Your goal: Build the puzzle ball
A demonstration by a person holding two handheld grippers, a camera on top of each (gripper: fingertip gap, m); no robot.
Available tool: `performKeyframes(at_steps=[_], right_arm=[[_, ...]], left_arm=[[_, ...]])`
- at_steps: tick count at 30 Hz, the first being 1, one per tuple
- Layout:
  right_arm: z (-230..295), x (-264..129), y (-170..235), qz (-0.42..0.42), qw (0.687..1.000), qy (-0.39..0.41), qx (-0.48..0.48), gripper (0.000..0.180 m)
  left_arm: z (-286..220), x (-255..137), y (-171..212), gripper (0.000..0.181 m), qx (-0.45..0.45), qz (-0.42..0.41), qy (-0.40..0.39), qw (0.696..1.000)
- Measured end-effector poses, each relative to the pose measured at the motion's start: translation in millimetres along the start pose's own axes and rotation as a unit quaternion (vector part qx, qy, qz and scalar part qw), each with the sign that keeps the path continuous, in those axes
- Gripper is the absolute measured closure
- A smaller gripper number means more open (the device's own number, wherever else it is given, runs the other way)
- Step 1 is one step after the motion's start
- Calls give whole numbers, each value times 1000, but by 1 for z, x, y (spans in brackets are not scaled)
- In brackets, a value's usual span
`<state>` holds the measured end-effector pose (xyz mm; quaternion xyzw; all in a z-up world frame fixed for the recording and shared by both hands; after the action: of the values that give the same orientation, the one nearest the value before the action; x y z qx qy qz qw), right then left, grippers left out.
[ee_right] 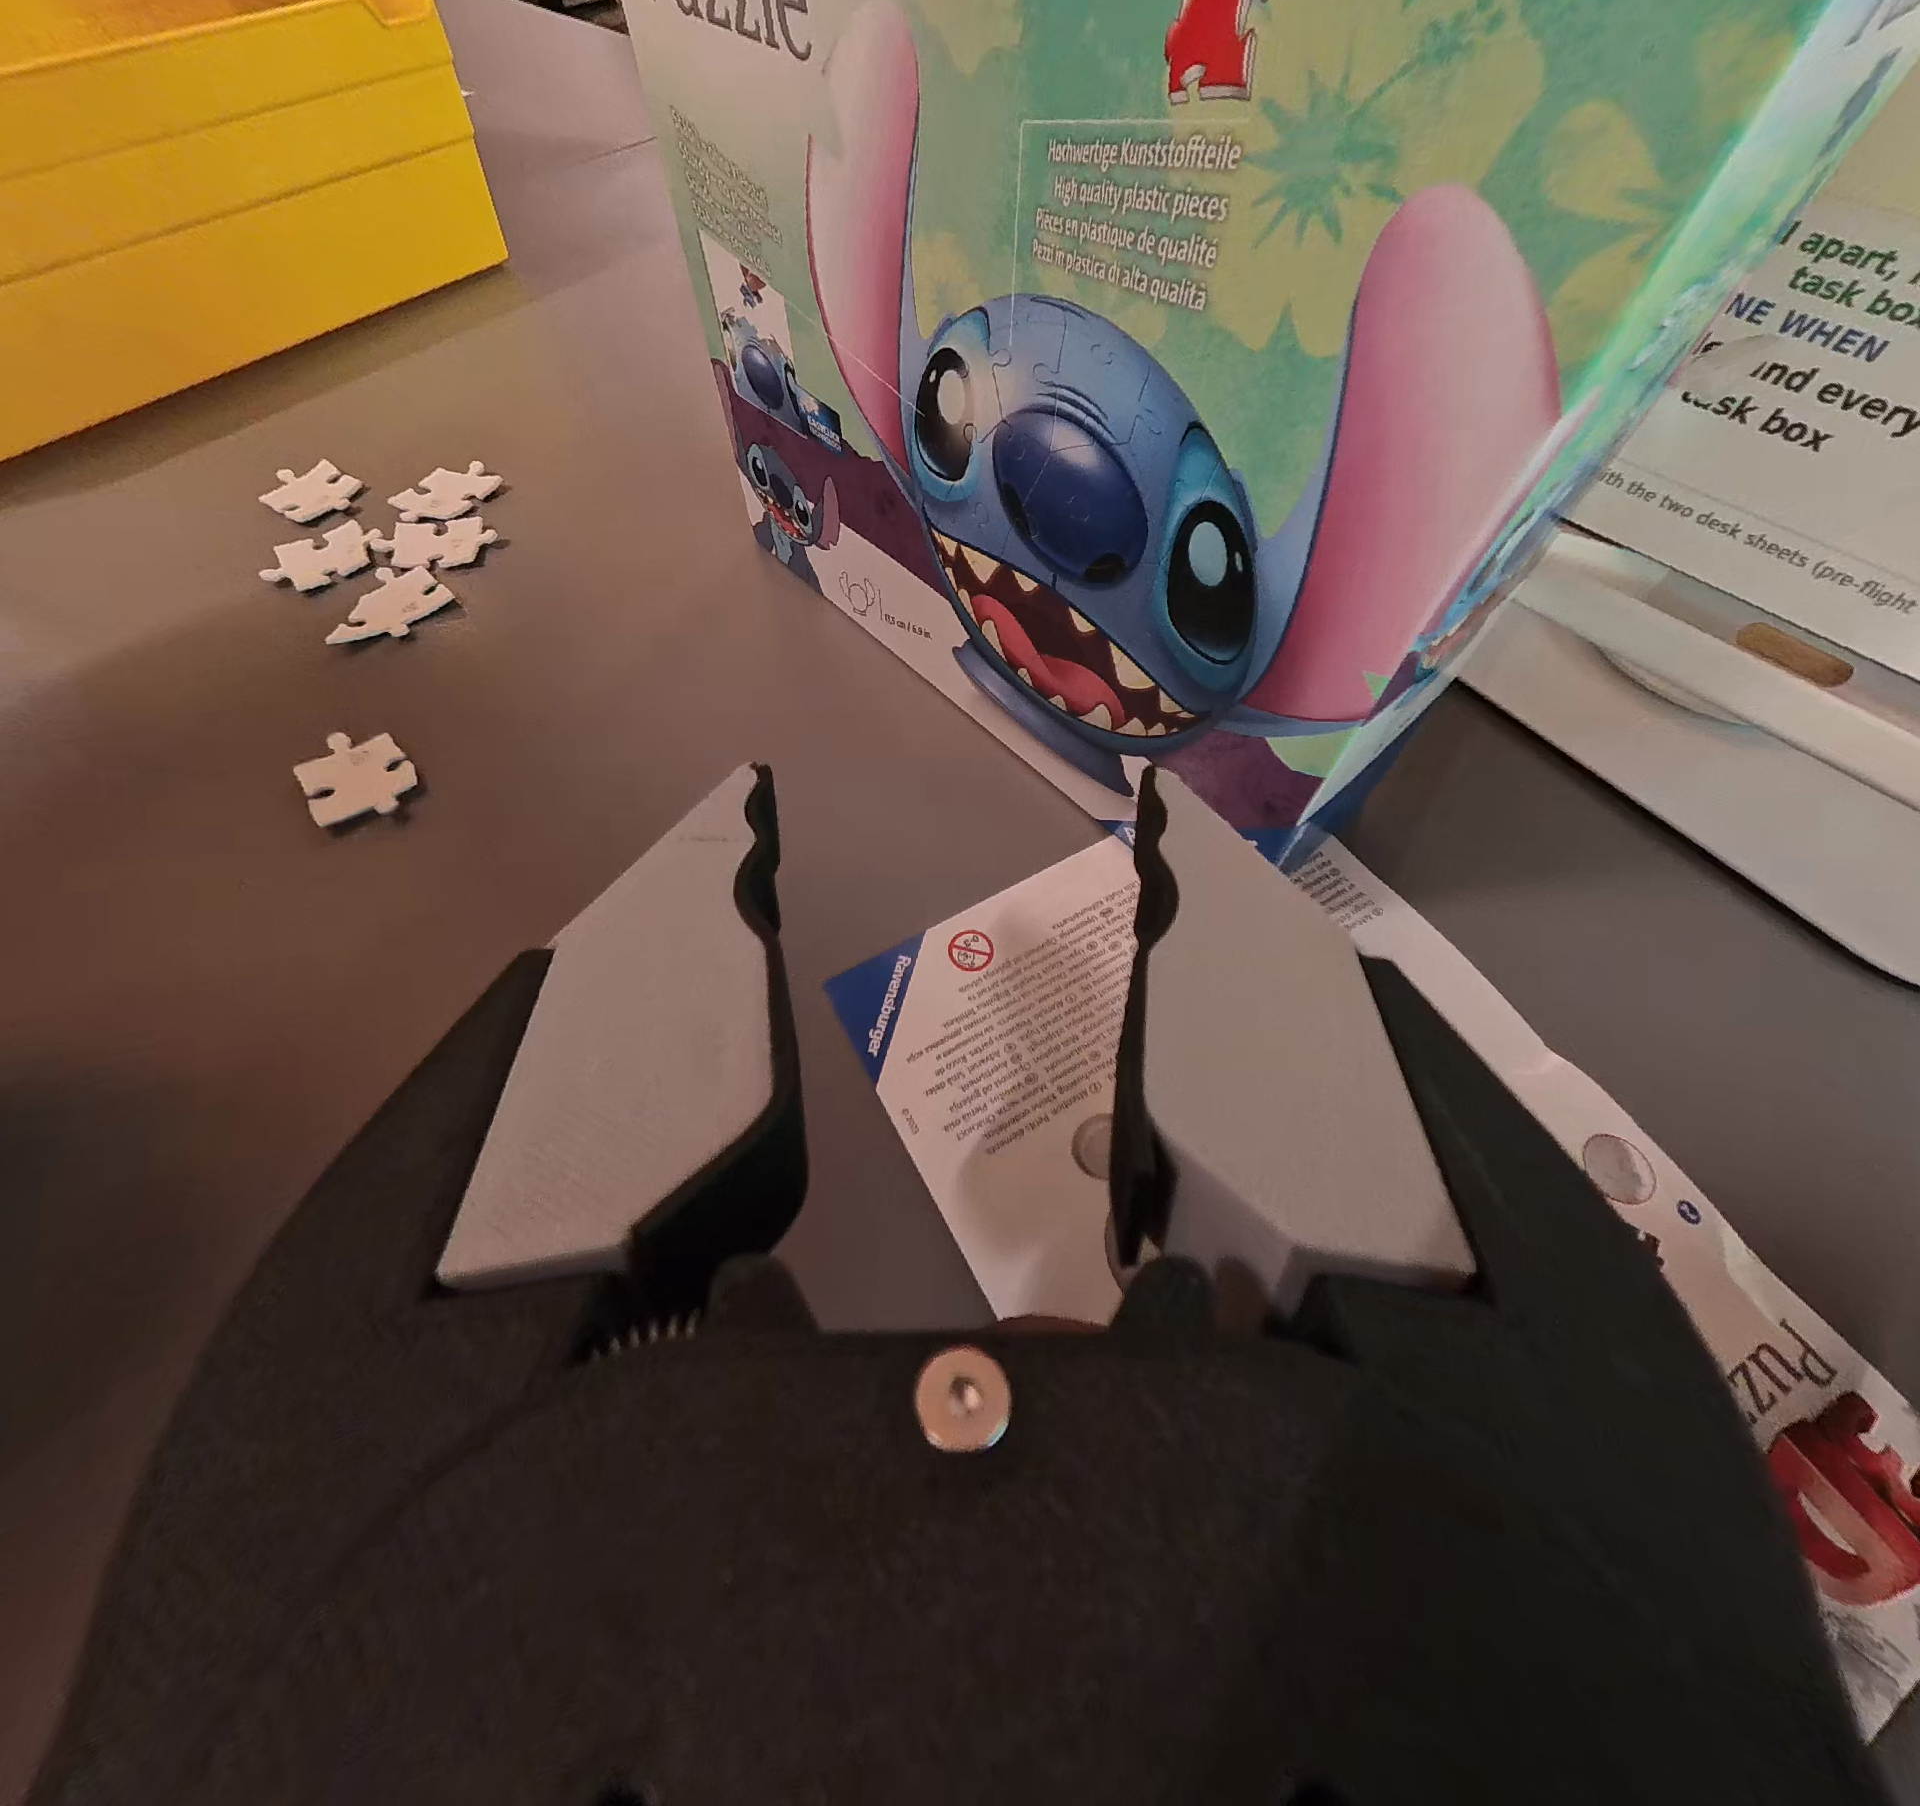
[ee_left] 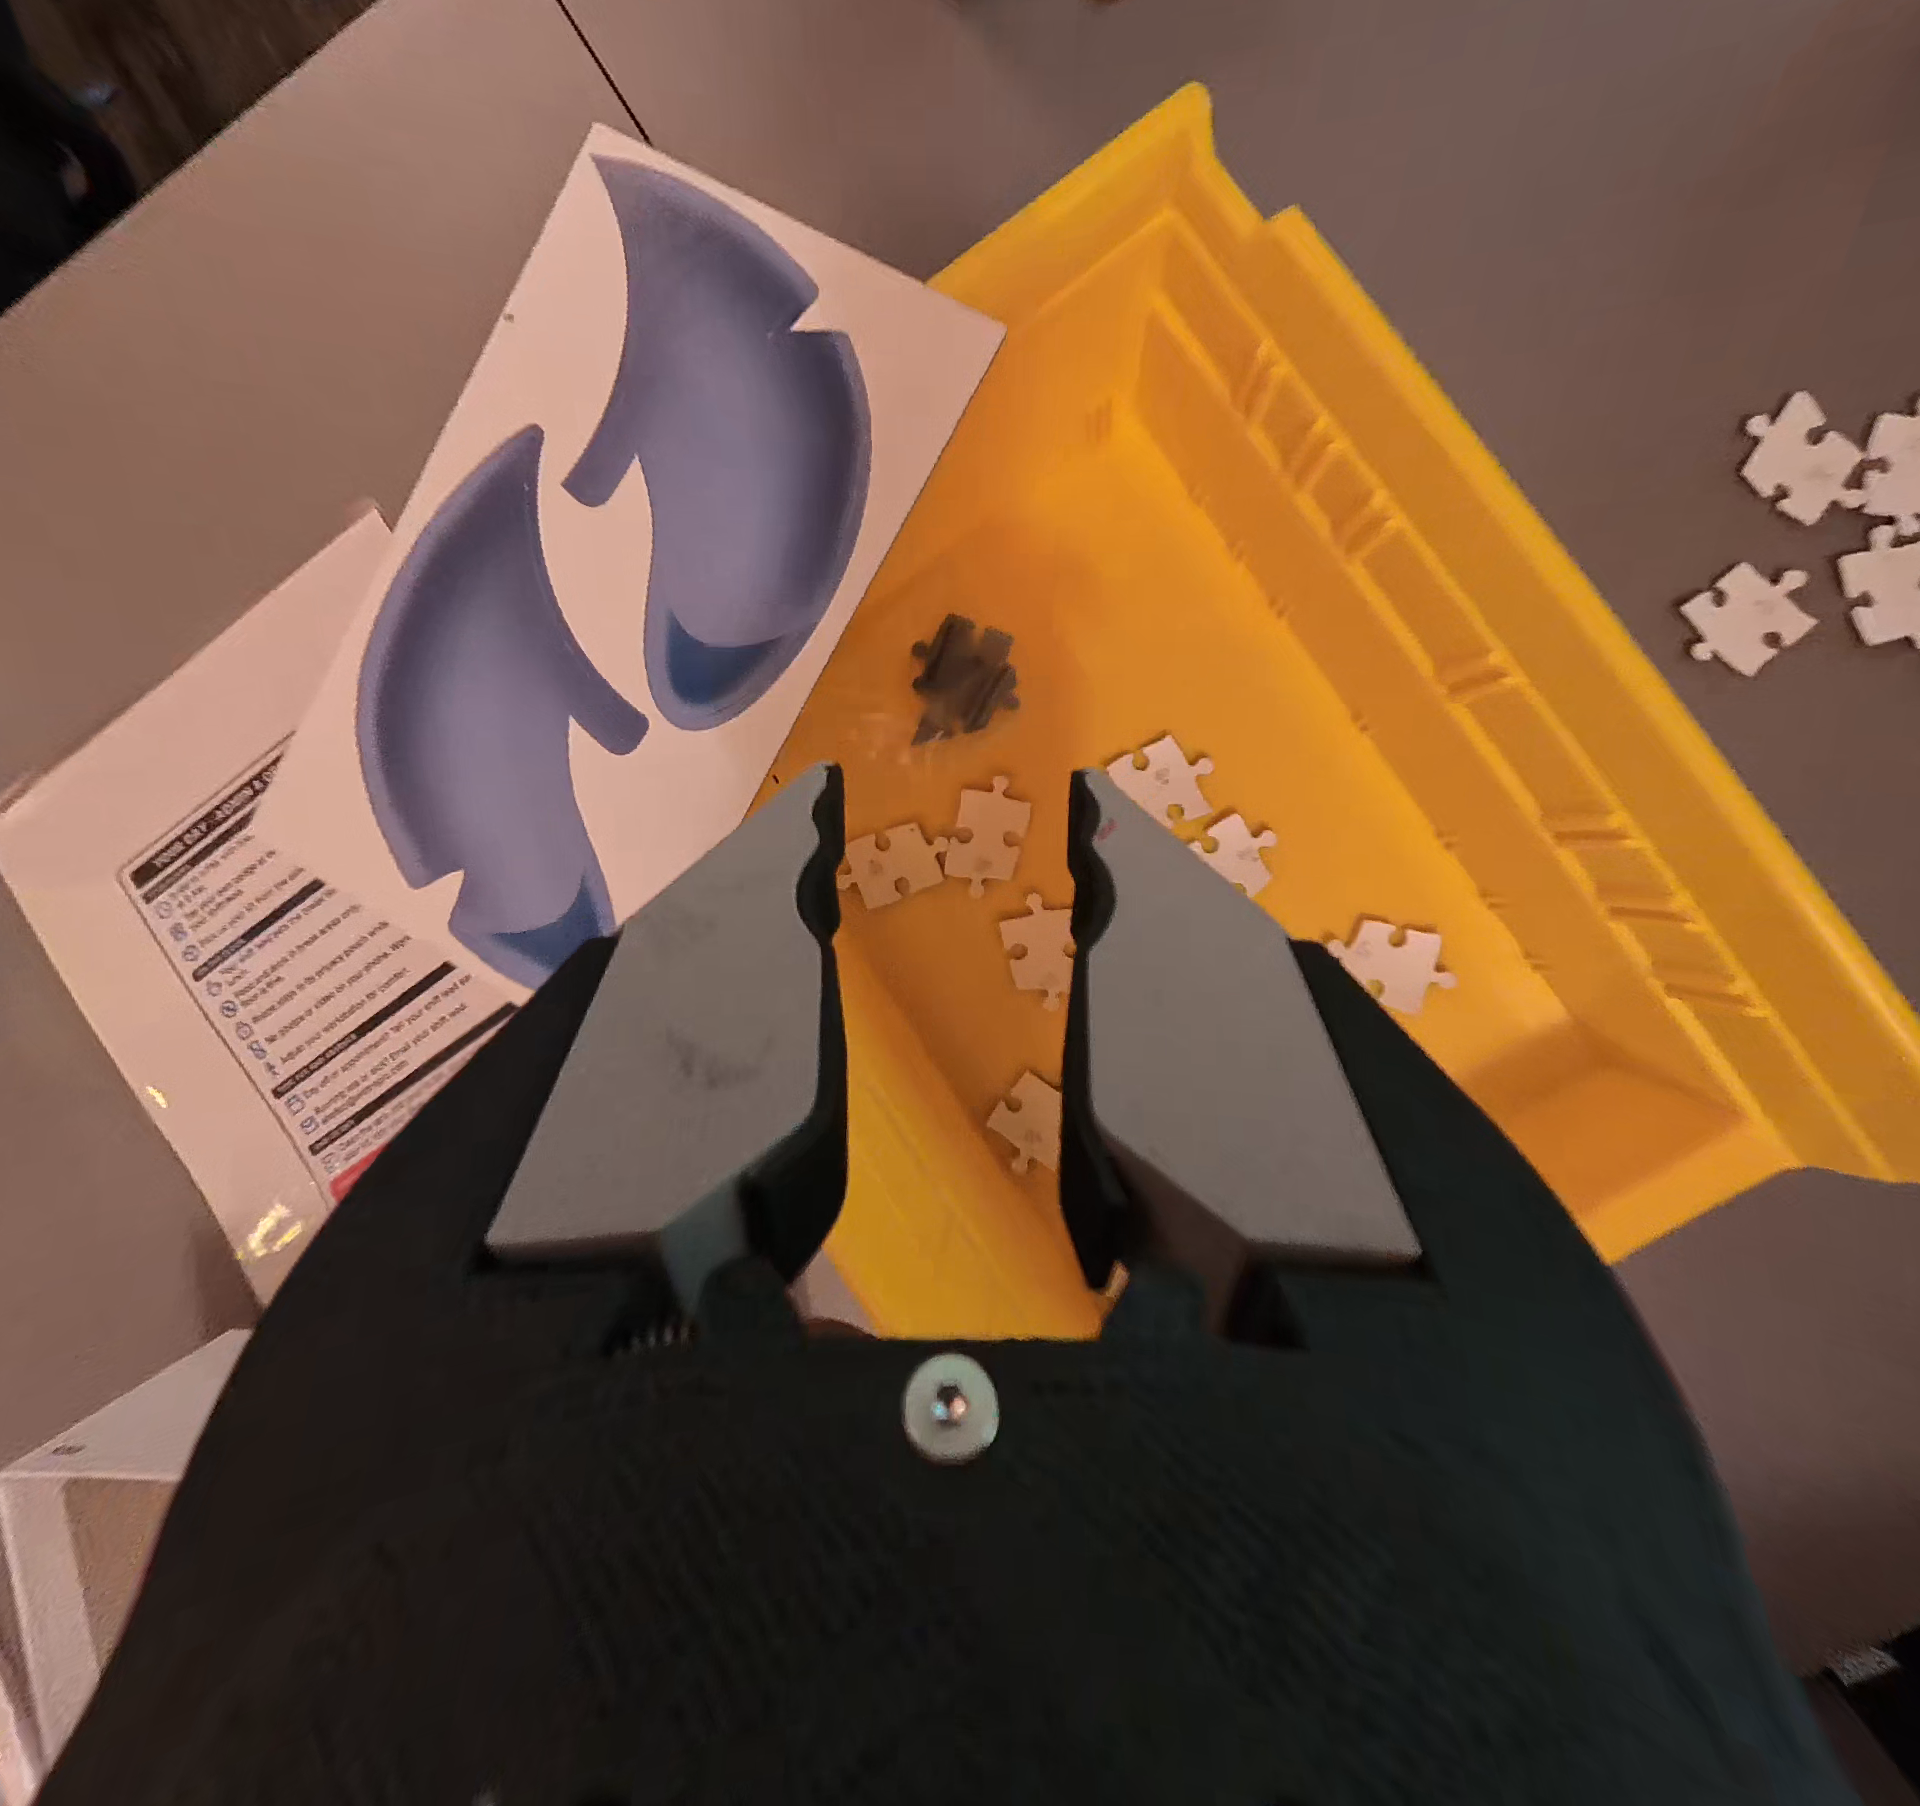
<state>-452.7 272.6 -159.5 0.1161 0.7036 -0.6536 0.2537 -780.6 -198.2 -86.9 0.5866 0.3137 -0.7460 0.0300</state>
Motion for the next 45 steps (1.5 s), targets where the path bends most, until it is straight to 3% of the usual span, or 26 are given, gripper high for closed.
performKeyframes(at_steps=[8,20,31,45], right_arm=[[-2,1,2,3,1000,0,3,113],[-7,5,7,15,1000,11,3,113],[-11,19,26,53,998,31,14,113],[-15,21,25,48,998,25,23,113]], left_arm=[[4,28,10,140,-11,31,10,999],[-29,-22,7,138,10,-107,-11,994],[-11,-29,10,135,60,-127,-71,988],[4,-22,13,138,40,-123,-67,989]])
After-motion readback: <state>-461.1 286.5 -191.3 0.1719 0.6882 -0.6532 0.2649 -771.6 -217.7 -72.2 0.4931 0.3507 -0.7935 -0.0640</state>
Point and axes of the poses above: each gripper's, where its closed fingertips meet, x out along the fingers, y out of its underside, z = x × y across the jaws, the point moved 5 cm from there along -x, back along the fingers, and after that the axes turned 7 degrees about z, right-handed, at the moved point
